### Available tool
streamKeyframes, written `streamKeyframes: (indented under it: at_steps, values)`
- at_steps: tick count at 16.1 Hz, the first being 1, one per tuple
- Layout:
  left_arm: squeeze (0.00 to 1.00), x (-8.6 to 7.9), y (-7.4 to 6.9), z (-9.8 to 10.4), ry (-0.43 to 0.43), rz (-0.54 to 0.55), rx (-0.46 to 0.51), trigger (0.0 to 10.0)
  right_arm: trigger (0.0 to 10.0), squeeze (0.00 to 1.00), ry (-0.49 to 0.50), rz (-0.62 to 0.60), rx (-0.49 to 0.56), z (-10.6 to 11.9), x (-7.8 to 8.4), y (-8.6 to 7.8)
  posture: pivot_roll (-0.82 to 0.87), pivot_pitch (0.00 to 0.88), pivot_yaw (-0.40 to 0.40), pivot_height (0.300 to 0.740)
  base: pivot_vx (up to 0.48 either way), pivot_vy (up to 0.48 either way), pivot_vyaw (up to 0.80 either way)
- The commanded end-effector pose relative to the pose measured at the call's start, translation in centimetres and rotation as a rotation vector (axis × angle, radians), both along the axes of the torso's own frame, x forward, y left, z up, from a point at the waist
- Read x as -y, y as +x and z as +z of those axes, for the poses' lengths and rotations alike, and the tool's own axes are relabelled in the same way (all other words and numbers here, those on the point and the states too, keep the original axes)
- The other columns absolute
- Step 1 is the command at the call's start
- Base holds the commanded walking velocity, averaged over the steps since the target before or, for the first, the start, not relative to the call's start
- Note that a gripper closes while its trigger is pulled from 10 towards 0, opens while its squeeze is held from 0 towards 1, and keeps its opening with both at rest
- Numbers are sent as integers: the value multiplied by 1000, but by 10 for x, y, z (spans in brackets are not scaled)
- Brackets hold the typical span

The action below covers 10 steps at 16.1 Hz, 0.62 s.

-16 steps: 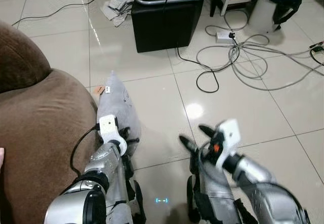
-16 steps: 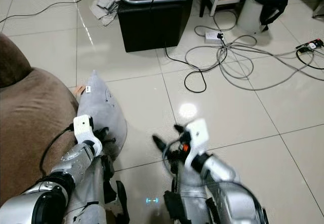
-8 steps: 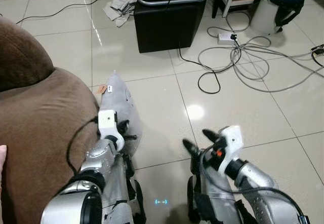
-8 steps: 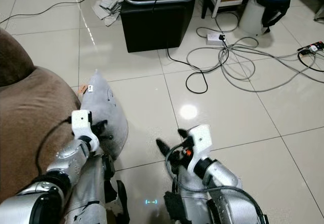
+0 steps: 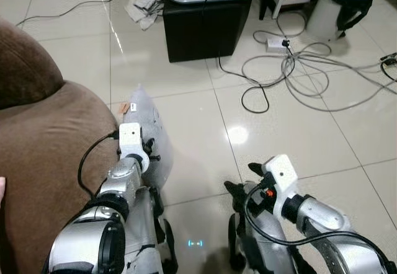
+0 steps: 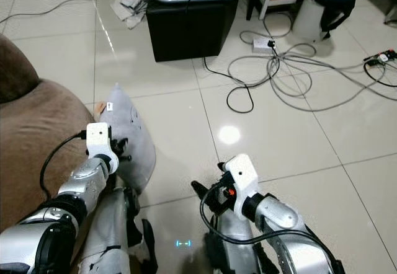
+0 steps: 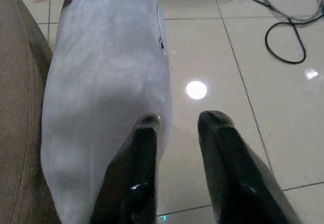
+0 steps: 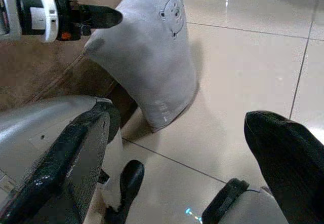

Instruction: Move the pillow to the sofa from floor

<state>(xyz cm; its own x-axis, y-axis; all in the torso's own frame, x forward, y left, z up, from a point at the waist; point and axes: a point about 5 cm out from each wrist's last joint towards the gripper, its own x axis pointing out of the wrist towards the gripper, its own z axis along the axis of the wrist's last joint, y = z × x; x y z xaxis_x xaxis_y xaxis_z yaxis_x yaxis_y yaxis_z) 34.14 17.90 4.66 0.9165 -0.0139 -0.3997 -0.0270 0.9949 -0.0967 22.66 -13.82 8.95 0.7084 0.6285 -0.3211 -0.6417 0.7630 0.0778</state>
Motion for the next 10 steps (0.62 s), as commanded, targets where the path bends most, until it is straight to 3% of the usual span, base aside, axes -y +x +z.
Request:
streamKeyframes:
  at_steps: [1,3,7,10]
  values:
    - [1000,0,-5,-8,19,5,-53,10000,10000,0,-16,1,-28,-3,-1,-6,-169,306,13,573,0,0,0]
    - [1000,-5,-7,-12,33,46,-92,10000,10000,0,-39,7,-41,0,-2,-13,-173,323,36,573,0,0,0]
    - [1000,-14,-6,-8,124,83,-67,10000,10000,0,-39,13,-65,3,-6,-27,-182,333,47,573,0,0,0]
    - [1000,-11,-7,-9,123,86,-74,10000,10000,0,-25,53,-85,6,-9,-33,-189,333,46,573,0,0,0]
